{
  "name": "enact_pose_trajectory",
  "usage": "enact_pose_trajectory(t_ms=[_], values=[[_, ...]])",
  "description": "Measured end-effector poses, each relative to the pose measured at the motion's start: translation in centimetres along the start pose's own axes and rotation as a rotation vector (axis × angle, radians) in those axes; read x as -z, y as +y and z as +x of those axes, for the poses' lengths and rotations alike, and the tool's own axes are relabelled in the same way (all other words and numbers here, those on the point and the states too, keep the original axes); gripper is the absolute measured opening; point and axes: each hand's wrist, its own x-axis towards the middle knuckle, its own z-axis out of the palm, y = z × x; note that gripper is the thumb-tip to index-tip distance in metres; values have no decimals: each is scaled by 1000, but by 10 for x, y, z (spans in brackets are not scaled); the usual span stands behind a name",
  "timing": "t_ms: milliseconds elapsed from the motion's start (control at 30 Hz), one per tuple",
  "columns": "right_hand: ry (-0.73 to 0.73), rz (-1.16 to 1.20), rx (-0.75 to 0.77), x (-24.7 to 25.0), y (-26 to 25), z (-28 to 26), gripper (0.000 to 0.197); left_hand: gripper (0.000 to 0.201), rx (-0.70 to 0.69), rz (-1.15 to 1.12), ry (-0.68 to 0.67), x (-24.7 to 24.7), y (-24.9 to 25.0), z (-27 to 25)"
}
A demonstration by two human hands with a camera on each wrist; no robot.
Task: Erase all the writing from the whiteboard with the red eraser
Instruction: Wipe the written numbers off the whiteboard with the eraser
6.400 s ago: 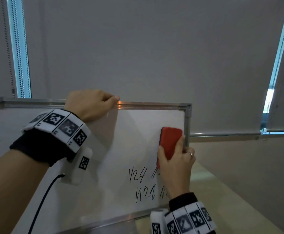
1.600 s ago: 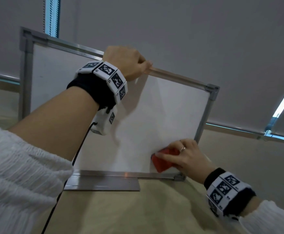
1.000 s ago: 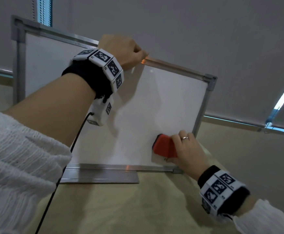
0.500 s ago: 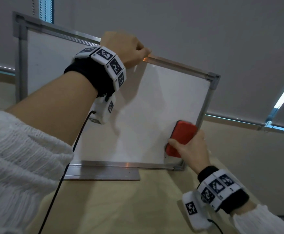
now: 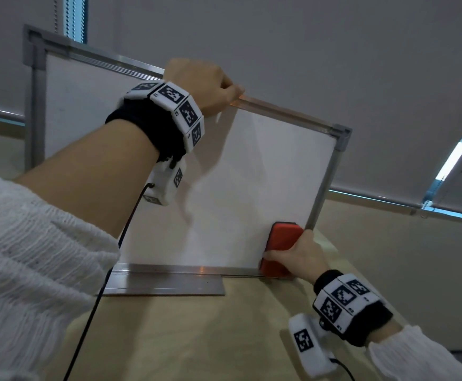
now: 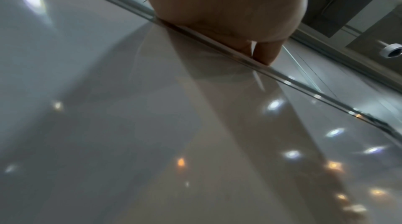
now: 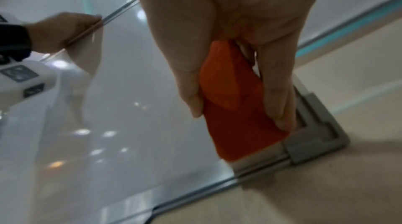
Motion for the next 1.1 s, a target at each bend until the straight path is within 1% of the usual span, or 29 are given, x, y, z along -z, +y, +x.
enact_pose_trajectory(t_ms=[67, 133, 200, 267, 333, 400, 467, 567, 633, 700, 767, 833, 867, 900, 967, 1100], values=[[-35, -20, -28, 1, 3, 2, 79, 50, -4, -5, -7, 1, 2, -1], [-20, 14, -25, 3, 3, 10, 87, 50, -4, -5, -12, 3, 2, -1], [36, 62, -16, 0, 7, 20, 96, 50, -10, 2, -9, 3, 3, 0], [69, 44, -8, -2, 5, 17, 89, 50, -15, 1, -9, 3, 3, 0], [58, 5, -15, -4, 4, 8, 80, 49, -11, -4, -23, 2, 3, 1], [19, -4, -21, -6, 4, 1, 77, 50, -6, 2, -30, 2, 3, 1], [7, -10, 1, -2, 0, 5, 80, 50, -2, 11, -30, 2, 2, 0], [94, 95, 30, 7, 2, 29, 96, 49, -4, 20, -28, 2, 1, 1], [158, 130, 47, 13, -1, 35, 95, 50, -5, 21, -31, 1, 0, 2], [198, 142, 55, 16, -6, 28, 87, 50, -3, 20, -36, 0, -1, 3], [169, 120, 46, 13, -5, 24, 84, 50, -6, 27, -43, 0, -2, 3], [82, 73, 41, 6, 3, 23, 93, 51, -5, 25, -57, 1, -1, 3], [41, 46, 34, 1, 7, 24, 94, 51, -2, 23, -64, 2, -1, 2], [23, 25, 36, -2, 10, 25, 90, 50, 1, 21, -71, 3, -1, 1], [36, -23, 51, -4, 11, 19, 78, 49, -1, 13, -73, 6, 0, -1], [-25, -145, 89, -1, 4, 5, 66, 46, -27, -25, -134, 13, 0, -6]])
